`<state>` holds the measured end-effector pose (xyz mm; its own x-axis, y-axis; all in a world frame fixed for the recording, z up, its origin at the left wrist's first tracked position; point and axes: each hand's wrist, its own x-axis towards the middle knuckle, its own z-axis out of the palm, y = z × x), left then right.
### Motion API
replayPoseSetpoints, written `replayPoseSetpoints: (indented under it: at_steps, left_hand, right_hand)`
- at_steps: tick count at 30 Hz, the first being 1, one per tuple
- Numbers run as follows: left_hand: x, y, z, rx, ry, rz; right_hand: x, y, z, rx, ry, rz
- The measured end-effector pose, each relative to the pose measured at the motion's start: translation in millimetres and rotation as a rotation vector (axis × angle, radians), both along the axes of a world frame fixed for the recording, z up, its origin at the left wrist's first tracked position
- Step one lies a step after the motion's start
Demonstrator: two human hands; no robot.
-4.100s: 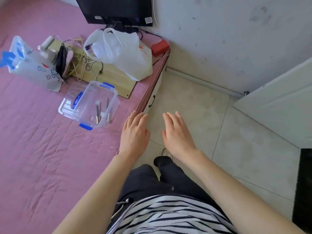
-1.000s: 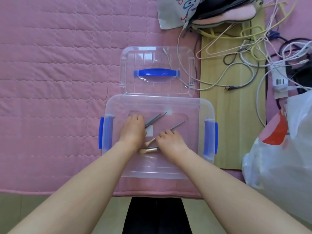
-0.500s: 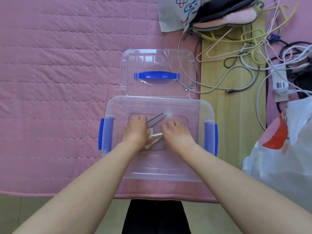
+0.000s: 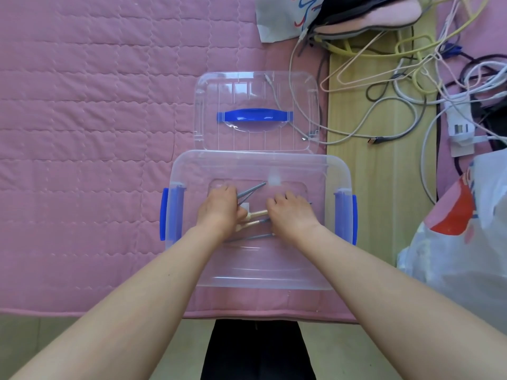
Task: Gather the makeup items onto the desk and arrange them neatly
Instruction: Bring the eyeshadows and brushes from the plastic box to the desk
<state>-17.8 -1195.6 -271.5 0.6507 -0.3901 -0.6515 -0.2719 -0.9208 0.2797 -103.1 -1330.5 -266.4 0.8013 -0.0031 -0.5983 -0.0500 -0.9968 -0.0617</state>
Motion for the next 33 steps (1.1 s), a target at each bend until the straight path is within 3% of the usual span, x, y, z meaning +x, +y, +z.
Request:
replayPoseSetpoints:
  at_steps: [3, 12, 21, 28, 33]
  left_hand:
    - [-2, 2, 6, 0.023, 0.043, 0.009]
    - [-8, 8, 11, -0.027, 0.061, -0.008]
    - [-10, 12, 12, -0.065, 0.059, -0.031]
    - [-9, 17, 35, -0.108, 0.066, 0.034]
    - [-10, 24, 72, -0.228, 0.077, 0.221]
  right_hand:
    - [-6, 5, 6, 0.009, 0.079, -0.024]
    - [-17, 23, 10, 0.144, 0.081, -0.022]
    - [-10, 33, 3, 0.041, 0.102, 0.150]
    - [-12, 25, 24, 0.084, 0.104, 0.058]
    - [-14, 21, 67, 0.130, 0.103, -0.003]
